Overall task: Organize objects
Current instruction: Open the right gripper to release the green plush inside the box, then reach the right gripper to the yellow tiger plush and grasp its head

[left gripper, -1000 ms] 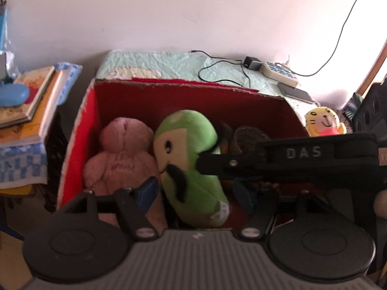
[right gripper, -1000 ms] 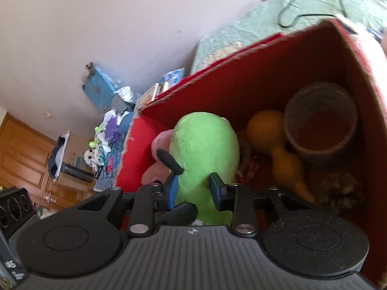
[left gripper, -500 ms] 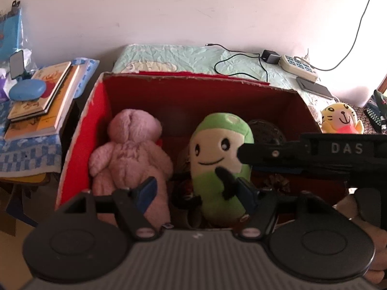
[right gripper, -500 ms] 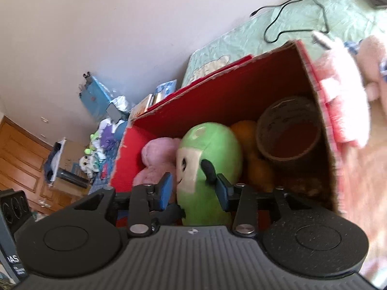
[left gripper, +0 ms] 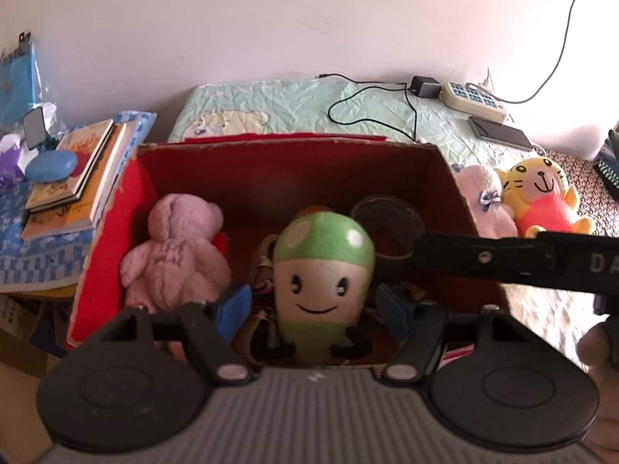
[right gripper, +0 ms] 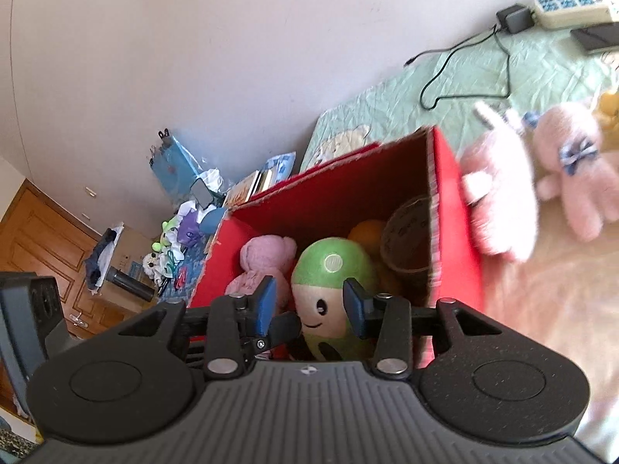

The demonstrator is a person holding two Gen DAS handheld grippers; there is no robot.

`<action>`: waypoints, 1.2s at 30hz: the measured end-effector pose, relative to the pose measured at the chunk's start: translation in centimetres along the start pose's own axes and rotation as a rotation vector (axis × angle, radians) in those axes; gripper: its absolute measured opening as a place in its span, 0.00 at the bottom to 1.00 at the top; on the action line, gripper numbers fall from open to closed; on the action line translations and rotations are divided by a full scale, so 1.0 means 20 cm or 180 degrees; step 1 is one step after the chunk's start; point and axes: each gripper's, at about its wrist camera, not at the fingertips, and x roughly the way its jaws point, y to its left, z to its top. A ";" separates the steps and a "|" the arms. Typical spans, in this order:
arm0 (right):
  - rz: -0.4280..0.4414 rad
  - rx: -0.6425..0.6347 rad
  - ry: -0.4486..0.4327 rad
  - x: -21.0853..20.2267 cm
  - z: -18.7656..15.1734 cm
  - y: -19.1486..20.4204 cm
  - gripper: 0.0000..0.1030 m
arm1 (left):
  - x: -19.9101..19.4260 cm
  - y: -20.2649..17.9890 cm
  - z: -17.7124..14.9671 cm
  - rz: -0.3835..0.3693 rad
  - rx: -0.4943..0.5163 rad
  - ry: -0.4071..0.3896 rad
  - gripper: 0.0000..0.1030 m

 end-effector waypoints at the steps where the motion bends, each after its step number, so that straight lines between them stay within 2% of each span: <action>1: -0.0018 0.0006 -0.0004 -0.02 0.00 -0.02 0.41 | 0.00 -0.02 0.01 0.0022 0.0015 0.0007 0.70; 7: -0.0166 0.0023 -0.0050 -0.16 0.01 -0.13 0.41 | -0.02 -0.18 0.04 0.0091 0.0089 0.0020 0.70; 18: -0.0297 0.0126 -0.0188 -0.39 0.03 -0.36 0.41 | -0.03 -0.56 0.11 0.0122 0.0422 -0.0026 0.71; 29: -0.0481 0.0397 -0.0357 -0.62 0.04 -0.65 0.41 | 0.05 -0.97 0.16 -0.0028 0.0781 0.0010 0.74; 36: -0.0614 0.0602 -0.0478 -0.73 0.04 -0.83 0.41 | 0.16 -1.20 0.16 -0.0060 0.0981 0.0136 0.74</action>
